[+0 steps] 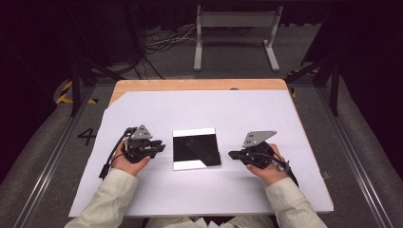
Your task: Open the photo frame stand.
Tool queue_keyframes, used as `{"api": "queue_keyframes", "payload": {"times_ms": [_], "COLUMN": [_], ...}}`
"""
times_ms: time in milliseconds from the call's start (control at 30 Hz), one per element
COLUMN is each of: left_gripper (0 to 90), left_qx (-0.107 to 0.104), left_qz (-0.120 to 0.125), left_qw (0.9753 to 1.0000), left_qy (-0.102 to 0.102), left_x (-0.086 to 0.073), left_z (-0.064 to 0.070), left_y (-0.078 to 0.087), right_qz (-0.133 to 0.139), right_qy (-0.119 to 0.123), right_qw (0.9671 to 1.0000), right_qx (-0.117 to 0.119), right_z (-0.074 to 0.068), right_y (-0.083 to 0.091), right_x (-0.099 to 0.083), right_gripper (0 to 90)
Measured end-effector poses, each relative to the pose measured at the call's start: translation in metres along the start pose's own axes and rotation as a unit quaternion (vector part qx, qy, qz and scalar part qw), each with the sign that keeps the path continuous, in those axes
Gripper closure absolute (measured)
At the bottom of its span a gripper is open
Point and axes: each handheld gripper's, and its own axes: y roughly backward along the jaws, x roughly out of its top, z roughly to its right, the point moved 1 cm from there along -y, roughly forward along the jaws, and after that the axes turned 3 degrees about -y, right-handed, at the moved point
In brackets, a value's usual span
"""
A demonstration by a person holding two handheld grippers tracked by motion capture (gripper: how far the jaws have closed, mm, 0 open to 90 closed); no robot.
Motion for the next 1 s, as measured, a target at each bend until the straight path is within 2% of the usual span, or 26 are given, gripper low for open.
{"api": "queue_keyframes", "payload": {"times_ms": [133,167,200,267,333,500,567,667,833,900,1000], "left_gripper": [71.8,70.4,69.2,67.9,66.8,65.1,64.7,63.9,63.9,63.7,63.3], "left_qx": [-0.005,-0.009,-0.009,-0.018,-0.027,-0.049,-0.054,-0.072,-0.078,-0.074,-0.072], "left_qz": [0.005,0.011,0.011,0.018,0.016,0.026,0.03,0.043,0.053,0.056,0.052], "left_qw": [1.0,0.9998,0.9998,0.9989,0.9984,0.9974,0.9971,0.9957,0.9952,0.9954,0.9958], "left_qy": [-0.001,-0.013,-0.013,-0.038,-0.046,-0.046,-0.044,-0.038,-0.026,-0.026,-0.021], "left_x": [-0.001,-0.001,-0.001,0.0,-0.001,-0.005,-0.006,-0.009,-0.014,-0.015,-0.016], "left_z": [-0.001,-0.001,-0.001,0.001,-0.001,-0.007,-0.008,-0.014,-0.021,-0.023,-0.024], "left_y": [0.003,0.005,0.005,0.006,0.005,0.009,0.01,0.012,0.014,0.014,0.013], "right_qz": [-0.001,-0.004,-0.004,-0.007,-0.01,-0.01,-0.006,0.009,0.015,0.011,-0.001], "right_qy": [0.008,0.014,0.014,0.022,0.029,0.037,0.041,0.038,0.05,0.053,0.06], "right_qw": [0.9999,0.9998,0.9998,0.9994,0.9988,0.9977,0.9972,0.9961,0.9936,0.9935,0.9946], "right_qx": [0.006,0.016,0.016,0.026,0.039,0.056,0.063,0.079,0.1,0.1,0.085], "right_z": [0.0,0.0,0.0,-0.002,-0.003,-0.003,-0.003,0.0,0.002,0.004,0.007], "right_y": [0.006,0.008,0.008,0.01,0.011,0.01,0.01,0.009,0.007,0.005,0.0], "right_x": [0.001,0.002,0.002,0.003,0.003,0.001,0.0,-0.002,-0.003,-0.004,-0.007], "right_gripper": [89.9,89.6,89.6,89.1,88.8,88.0,87.7,87.4,86.3,85.4,83.4]}}
